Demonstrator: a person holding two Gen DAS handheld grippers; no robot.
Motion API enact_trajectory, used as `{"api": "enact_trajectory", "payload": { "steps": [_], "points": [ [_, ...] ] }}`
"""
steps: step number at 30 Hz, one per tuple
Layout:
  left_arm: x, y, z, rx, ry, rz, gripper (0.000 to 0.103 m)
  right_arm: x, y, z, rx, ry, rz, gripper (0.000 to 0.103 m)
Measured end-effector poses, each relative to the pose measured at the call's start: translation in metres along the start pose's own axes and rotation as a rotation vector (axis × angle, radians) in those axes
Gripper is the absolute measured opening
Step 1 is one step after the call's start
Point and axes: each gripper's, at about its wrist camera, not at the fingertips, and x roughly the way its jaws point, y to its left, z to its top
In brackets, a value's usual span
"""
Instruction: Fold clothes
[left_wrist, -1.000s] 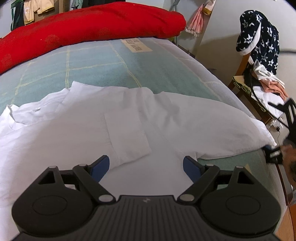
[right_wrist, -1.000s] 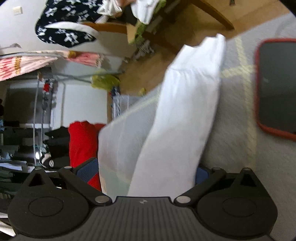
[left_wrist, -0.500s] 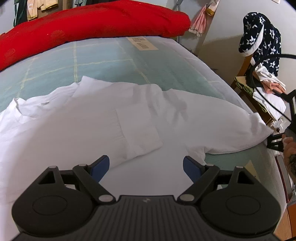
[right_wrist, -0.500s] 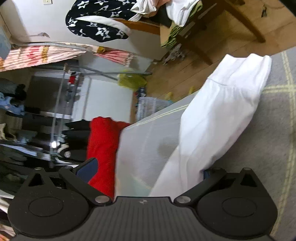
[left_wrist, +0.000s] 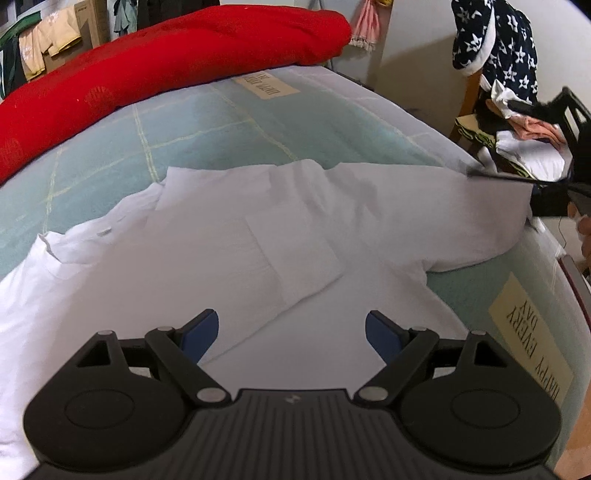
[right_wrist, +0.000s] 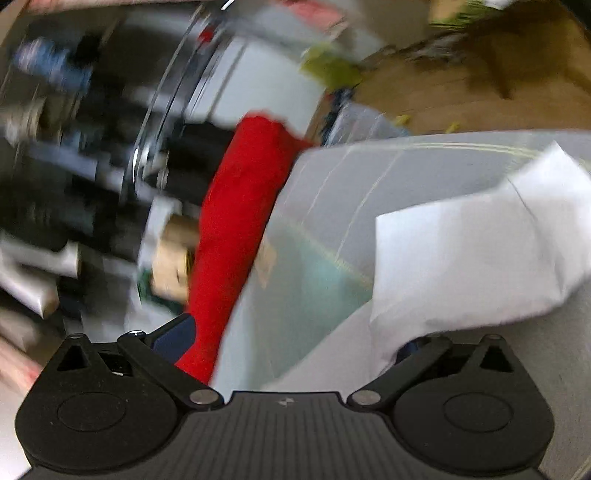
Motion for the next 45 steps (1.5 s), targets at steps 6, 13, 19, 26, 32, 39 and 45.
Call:
{"api": "enact_trajectory", "payload": {
  "steps": [6,13,19,26,32,39,45],
  "points": [
    [-0.005,0.011,-0.004,-0.002,0.004,0.004,0.087,0.013,0.023,0.002,-0.092,0.136,0.045,0.103],
    [-0.013,0.023,-0.006,0.002,-0.007,0.015,0.087,0.024,0.042,-0.007,-0.099,0.183,0.078,0.103],
    [-0.020,0.037,-0.011,0.007,0.004,0.022,0.087,0.040,0.062,-0.023,-0.160,0.252,0.079,0.103],
    [-0.031,0.064,-0.021,-0.042,0.003,0.043,0.087,0.063,0.083,-0.045,-0.210,0.334,0.078,0.103],
    [-0.040,0.084,-0.030,-0.064,-0.001,0.055,0.087,0.078,0.102,-0.067,-0.237,0.365,0.089,0.103],
    [-0.048,0.109,-0.039,-0.094,-0.005,0.067,0.087,0.096,0.126,-0.090,-0.253,0.379,0.119,0.103],
    [-0.053,0.128,-0.048,-0.112,0.004,0.073,0.087,0.112,0.148,-0.111,-0.270,0.401,0.149,0.103]
  ]
}}
